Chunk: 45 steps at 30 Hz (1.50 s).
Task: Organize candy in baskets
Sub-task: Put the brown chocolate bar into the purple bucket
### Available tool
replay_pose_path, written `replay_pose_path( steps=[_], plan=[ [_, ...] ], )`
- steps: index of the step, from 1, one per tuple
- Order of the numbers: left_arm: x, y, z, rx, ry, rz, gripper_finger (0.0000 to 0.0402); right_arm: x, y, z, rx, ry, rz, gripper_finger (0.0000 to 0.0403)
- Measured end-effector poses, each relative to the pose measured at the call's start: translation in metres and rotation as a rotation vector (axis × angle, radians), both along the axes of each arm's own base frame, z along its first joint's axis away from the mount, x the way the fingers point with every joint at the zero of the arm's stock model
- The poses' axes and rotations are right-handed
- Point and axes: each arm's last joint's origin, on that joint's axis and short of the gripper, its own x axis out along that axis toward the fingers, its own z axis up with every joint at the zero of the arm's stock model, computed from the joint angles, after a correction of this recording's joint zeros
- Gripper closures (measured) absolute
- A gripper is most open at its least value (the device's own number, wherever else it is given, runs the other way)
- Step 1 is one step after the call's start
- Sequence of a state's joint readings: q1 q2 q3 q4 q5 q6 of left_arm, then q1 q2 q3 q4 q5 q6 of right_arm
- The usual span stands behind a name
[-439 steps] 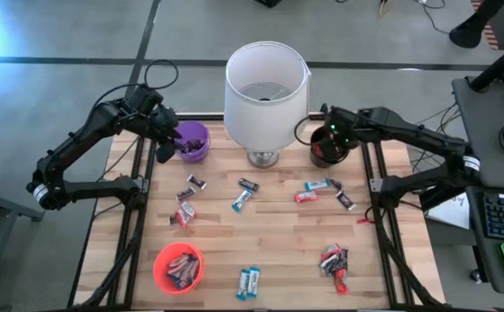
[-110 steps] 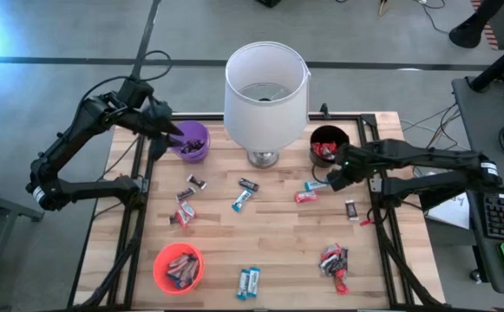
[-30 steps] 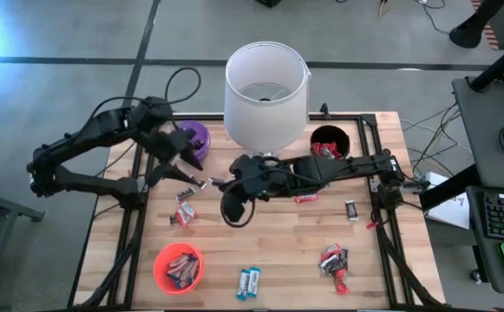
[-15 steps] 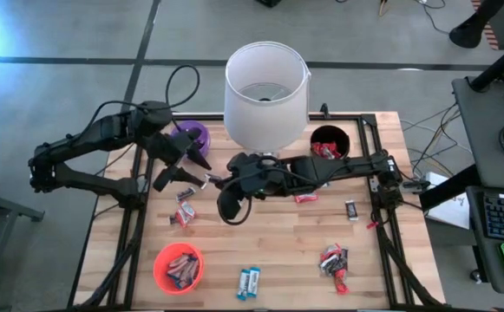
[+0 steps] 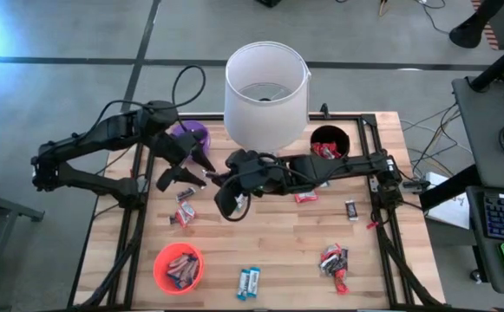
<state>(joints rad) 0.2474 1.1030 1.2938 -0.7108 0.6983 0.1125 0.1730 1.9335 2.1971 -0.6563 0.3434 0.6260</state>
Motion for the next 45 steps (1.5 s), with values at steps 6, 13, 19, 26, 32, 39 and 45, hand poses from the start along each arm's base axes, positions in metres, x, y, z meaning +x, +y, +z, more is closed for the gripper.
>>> replay_pose_path(
  steps=[6,13,19,26,32,39,45],
  plan=[
    [0.008,0.002,0.001,0.017,-0.043,-0.004,0.0203,0.000,-0.001,0.000,-0.006,-0.003,0.001,0.0394],
    [0.008,0.002,0.001,0.037,-0.056,-0.013,0.0256,0.000,-0.001,0.000,-0.009,-0.002,0.003,0.0394],
    [0.009,0.002,-0.001,0.053,-0.049,-0.024,0.0350,0.000,-0.001,0.000,-0.008,0.003,0.004,0.0394],
    [0.009,0.002,-0.001,0.059,-0.050,-0.028,0.0384,0.000,-0.001,0.000,-0.030,0.007,0.015,0.0393],
    [0.008,0.002,-0.001,0.057,-0.047,-0.029,0.0393,0.000,0.001,0.000,-0.050,0.016,0.069,0.0371],
    [0.007,0.002,-0.004,0.047,-0.012,-0.023,0.0395,-0.002,0.000,-0.003,-0.062,0.058,0.108,0.0295],
    [-0.001,0.003,-0.009,0.133,0.064,0.062,0.0396,-0.007,0.003,-0.012,0.002,0.160,0.153,0.0246]
  ],
)
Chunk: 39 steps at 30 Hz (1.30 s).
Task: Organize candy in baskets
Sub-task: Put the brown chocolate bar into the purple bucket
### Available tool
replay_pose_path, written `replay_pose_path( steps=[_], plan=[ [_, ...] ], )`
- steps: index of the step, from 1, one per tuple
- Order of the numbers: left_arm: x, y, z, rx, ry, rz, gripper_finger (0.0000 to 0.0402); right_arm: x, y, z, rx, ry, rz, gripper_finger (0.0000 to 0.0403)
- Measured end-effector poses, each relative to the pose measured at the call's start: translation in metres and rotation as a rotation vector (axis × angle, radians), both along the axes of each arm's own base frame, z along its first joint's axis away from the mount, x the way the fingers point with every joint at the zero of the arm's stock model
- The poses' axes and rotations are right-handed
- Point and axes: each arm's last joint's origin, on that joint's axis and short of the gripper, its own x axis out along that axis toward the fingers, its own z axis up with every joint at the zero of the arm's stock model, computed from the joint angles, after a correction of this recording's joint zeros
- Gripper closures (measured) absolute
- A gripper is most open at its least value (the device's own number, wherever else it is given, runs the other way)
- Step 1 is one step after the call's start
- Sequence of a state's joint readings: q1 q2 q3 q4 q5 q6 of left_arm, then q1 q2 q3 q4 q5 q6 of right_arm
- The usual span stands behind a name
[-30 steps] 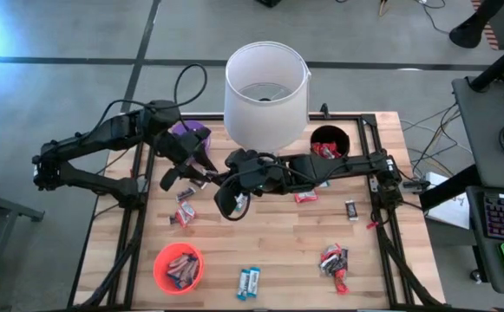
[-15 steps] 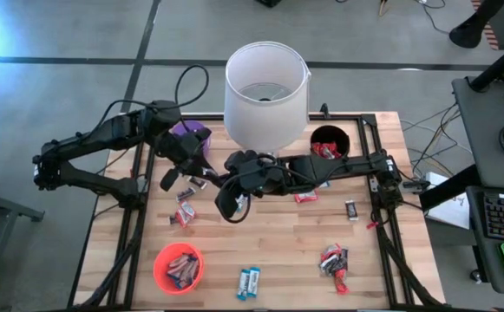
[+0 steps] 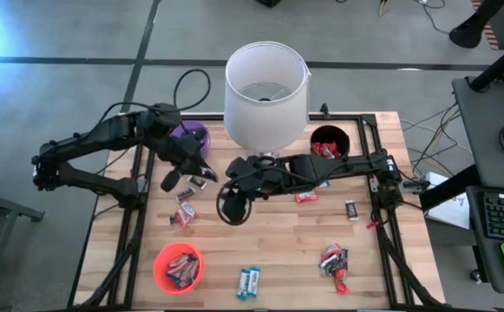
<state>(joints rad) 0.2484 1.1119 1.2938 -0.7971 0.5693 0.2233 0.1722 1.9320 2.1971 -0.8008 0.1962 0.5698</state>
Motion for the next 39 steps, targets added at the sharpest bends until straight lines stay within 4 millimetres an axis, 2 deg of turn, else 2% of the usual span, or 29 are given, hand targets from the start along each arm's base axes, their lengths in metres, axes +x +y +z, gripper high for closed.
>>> replay_pose_path(
  steps=[5,9,13,23,28,33,39],
  plan=[
    [-0.008,0.003,-0.008,0.099,0.114,0.097,0.0397,-0.007,0.004,-0.009,0.099,0.124,0.045,0.0235],
    [-0.015,0.007,-0.017,0.183,0.250,0.204,0.0397,-0.018,0.009,-0.019,0.098,0.267,0.034,0.0234],
    [-0.018,0.017,-0.023,0.195,0.325,0.274,0.0396,-0.032,0.010,-0.029,0.069,0.426,0.002,0.0237],
    [-0.033,0.064,-0.027,0.191,0.396,0.553,0.0396,-0.049,0.010,-0.067,-0.016,0.729,0.006,0.0255],
    [-0.047,0.090,-0.033,0.153,0.466,0.678,0.0396,-0.053,0.009,-0.085,-0.049,0.818,0.025,0.0251],
    [-0.053,0.110,-0.040,0.126,0.518,0.748,0.0395,-0.055,0.007,-0.101,-0.060,0.878,0.019,0.0248],
    [-0.052,0.123,-0.049,0.109,0.565,0.762,0.0395,-0.060,0.006,-0.119,-0.073,0.947,0.014,0.0254]
  ],
)
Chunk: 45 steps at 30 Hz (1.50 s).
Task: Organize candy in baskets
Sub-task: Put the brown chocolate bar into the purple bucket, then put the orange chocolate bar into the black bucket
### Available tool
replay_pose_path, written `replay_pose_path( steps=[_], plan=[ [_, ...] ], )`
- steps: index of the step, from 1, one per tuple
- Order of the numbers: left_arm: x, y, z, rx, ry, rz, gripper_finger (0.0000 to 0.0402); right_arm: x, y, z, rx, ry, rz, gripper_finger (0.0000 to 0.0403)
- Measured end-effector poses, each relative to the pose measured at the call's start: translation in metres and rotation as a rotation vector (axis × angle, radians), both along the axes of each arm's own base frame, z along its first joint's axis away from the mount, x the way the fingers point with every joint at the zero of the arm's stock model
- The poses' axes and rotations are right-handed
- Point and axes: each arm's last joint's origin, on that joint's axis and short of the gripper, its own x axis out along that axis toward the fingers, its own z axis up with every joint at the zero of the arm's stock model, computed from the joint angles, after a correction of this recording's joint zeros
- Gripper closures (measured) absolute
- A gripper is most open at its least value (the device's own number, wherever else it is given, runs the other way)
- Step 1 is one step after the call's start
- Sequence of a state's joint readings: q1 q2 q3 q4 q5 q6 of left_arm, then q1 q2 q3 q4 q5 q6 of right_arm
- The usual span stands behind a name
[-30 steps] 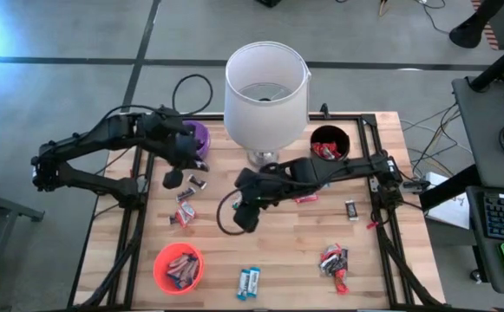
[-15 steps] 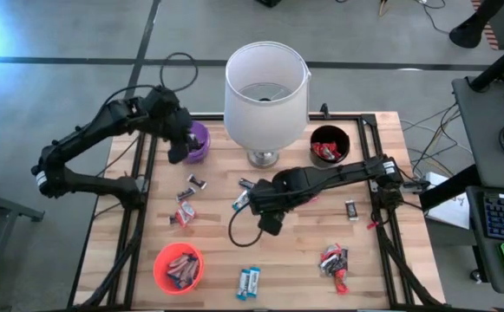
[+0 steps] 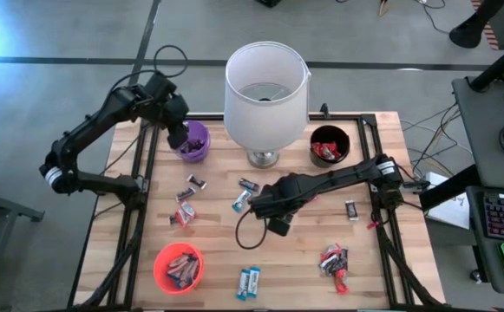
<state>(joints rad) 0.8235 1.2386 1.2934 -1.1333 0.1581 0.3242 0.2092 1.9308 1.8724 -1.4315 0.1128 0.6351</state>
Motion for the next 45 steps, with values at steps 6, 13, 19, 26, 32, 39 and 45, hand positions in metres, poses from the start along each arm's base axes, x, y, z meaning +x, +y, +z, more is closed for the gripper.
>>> replay_pose_path(
  steps=[6,13,19,26,32,39,45],
  plan=[
    [0.004,0.004,-0.005,-0.018,0.016,0.000,0.0368,-0.004,0.000,-0.008,-0.009,0.036,0.007,0.0257],
    [0.002,0.002,-0.006,-0.051,0.033,0.018,0.0280,-0.009,0.001,0.000,-0.004,0.013,0.014,0.0257],
    [-0.001,-0.001,-0.007,-0.094,0.049,0.038,0.0224,-0.009,0.000,0.003,-0.018,-0.005,0.034,0.0262],
    [-0.005,-0.008,-0.007,-0.157,0.060,0.030,0.0212,-0.005,0.002,0.003,0.004,-0.043,0.041,0.0257],
    [-0.015,-0.018,0.000,-0.151,0.055,0.030,0.0212,-0.007,0.011,0.002,0.070,-0.038,-0.078,0.0263],
    [-0.029,-0.033,0.013,-0.084,0.005,0.007,0.0212,-0.014,0.034,0.002,0.145,-0.014,-0.222,0.0259],
    [-0.037,-0.042,0.021,-0.028,-0.023,-0.028,0.0212,-0.028,0.062,0.002,0.133,0.017,-0.454,0.0244]
  ],
)
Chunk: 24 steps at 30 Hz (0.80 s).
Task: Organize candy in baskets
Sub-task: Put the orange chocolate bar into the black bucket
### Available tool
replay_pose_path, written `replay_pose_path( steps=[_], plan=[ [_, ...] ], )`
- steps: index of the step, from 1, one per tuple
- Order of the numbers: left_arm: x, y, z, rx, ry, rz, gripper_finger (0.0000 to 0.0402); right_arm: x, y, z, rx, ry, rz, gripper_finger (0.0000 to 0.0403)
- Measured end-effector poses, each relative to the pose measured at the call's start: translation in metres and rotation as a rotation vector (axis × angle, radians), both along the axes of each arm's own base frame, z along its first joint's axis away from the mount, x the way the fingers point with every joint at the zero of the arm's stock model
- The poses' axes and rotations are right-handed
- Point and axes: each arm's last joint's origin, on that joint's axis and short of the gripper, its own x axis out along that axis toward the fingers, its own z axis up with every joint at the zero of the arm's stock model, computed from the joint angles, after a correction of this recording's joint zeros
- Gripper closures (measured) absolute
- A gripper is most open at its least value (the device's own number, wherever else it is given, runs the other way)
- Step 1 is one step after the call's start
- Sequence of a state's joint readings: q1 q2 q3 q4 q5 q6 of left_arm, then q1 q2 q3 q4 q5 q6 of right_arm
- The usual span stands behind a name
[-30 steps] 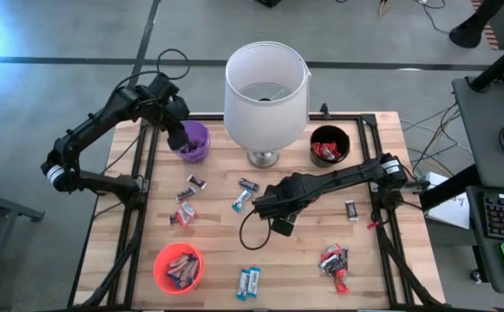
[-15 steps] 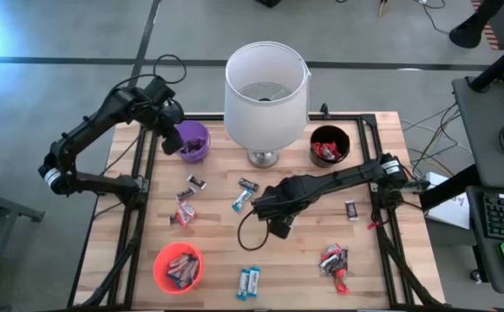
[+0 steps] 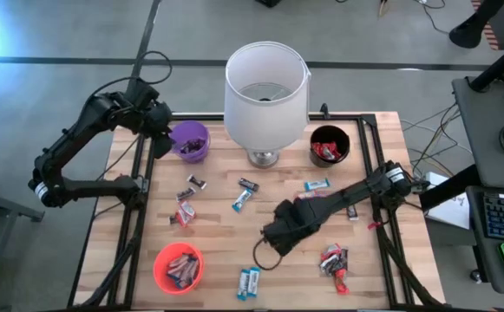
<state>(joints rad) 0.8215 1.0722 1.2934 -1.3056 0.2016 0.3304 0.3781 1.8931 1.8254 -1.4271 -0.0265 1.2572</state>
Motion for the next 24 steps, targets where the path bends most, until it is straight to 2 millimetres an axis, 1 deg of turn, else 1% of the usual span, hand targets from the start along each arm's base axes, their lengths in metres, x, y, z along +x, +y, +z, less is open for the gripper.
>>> replay_pose_path(
  steps=[7,12,15,18,21,24],
  plan=[
    [-0.004,-0.004,0.003,0.042,-0.004,-0.045,0.0212,-0.018,0.036,-0.003,-0.016,0.023,-0.284,0.0213],
    [-0.004,-0.005,0.004,0.067,0.004,-0.087,0.0212,-0.037,0.069,-0.003,-0.004,0.040,-0.420,0.0198],
    [-0.004,-0.005,0.004,0.072,0.001,-0.090,0.0212,-0.051,0.086,-0.006,-0.013,0.051,-0.466,0.0197],
    [-0.006,-0.006,0.005,0.077,-0.003,-0.090,0.0212,-0.063,0.101,-0.012,-0.035,0.065,-0.492,0.0197],
    [-0.008,-0.008,0.006,0.086,-0.010,-0.090,0.0212,-0.073,0.111,-0.021,-0.051,0.073,-0.509,0.0197],
    [-0.010,-0.011,0.008,0.097,-0.020,-0.090,0.0212,-0.082,0.116,-0.030,-0.078,0.089,-0.493,0.0197]
  ],
)
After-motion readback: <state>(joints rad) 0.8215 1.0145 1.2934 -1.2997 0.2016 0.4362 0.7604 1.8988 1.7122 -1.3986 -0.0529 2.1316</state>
